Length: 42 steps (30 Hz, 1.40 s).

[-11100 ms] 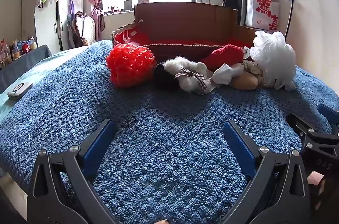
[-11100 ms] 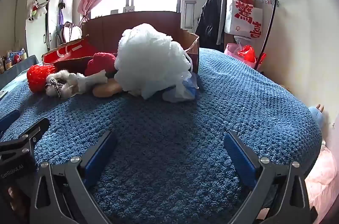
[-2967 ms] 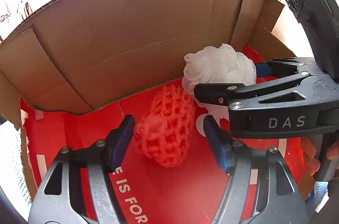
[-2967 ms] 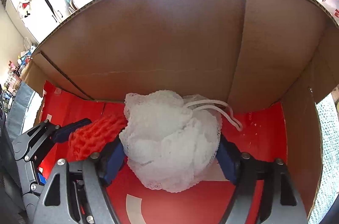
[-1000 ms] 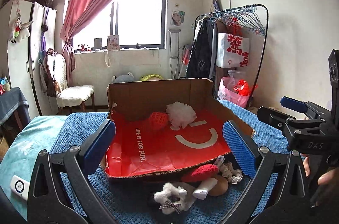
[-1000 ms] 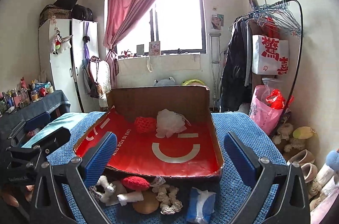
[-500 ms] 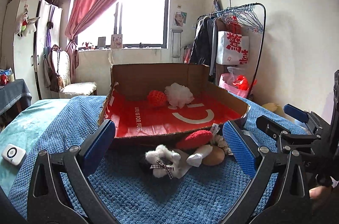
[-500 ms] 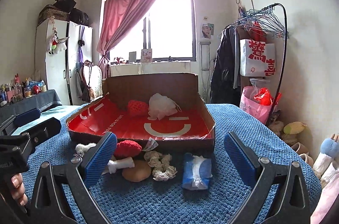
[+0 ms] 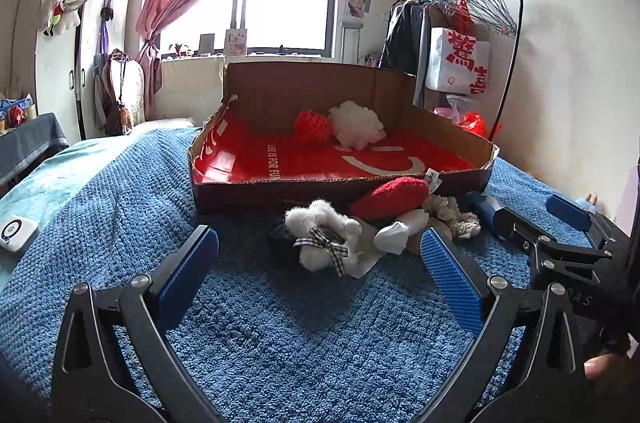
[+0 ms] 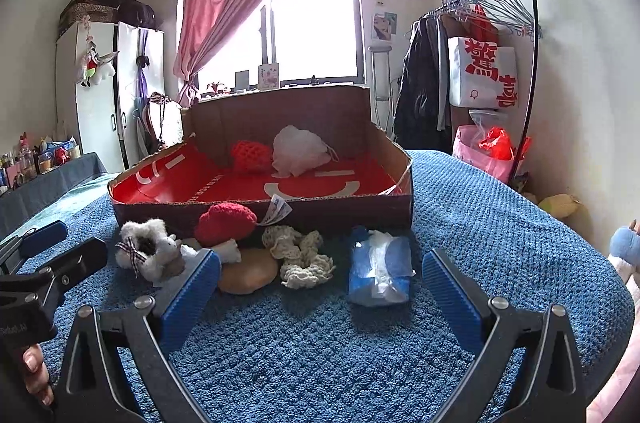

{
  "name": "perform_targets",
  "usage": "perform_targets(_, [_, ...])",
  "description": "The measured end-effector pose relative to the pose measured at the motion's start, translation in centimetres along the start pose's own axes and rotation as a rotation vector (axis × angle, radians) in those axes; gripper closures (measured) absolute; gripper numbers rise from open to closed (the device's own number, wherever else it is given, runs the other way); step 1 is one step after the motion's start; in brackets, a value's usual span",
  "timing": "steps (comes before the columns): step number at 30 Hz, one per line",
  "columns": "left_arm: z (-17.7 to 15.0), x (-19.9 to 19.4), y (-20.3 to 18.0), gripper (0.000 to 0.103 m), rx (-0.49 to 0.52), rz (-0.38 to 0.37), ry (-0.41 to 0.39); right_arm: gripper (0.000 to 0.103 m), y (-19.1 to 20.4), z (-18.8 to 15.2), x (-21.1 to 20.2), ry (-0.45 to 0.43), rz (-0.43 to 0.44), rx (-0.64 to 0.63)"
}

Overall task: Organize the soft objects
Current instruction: 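Move both tools back toward the remaining soft items on the blanket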

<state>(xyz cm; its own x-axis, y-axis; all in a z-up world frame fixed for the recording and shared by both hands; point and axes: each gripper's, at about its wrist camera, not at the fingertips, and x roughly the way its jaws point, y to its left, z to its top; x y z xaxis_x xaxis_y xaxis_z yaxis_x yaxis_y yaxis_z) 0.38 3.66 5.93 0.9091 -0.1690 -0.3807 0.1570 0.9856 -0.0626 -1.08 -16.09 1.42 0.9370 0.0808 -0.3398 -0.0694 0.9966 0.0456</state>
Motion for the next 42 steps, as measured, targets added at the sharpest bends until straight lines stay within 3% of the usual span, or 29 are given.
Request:
perform_targets(28, [-0.9, 1.0, -0.1, 0.000, -0.008, 0.007, 0.079, 0.000, 0.1, -1.1, 0.3, 0.033, -0.025, -0.009])
perform_targets(42, [0.3, 1.9, 0.5, 0.000, -0.004, 0.004, 0.125, 0.000, -1.0, -0.2, 0.9, 0.086, 0.021, 0.038])
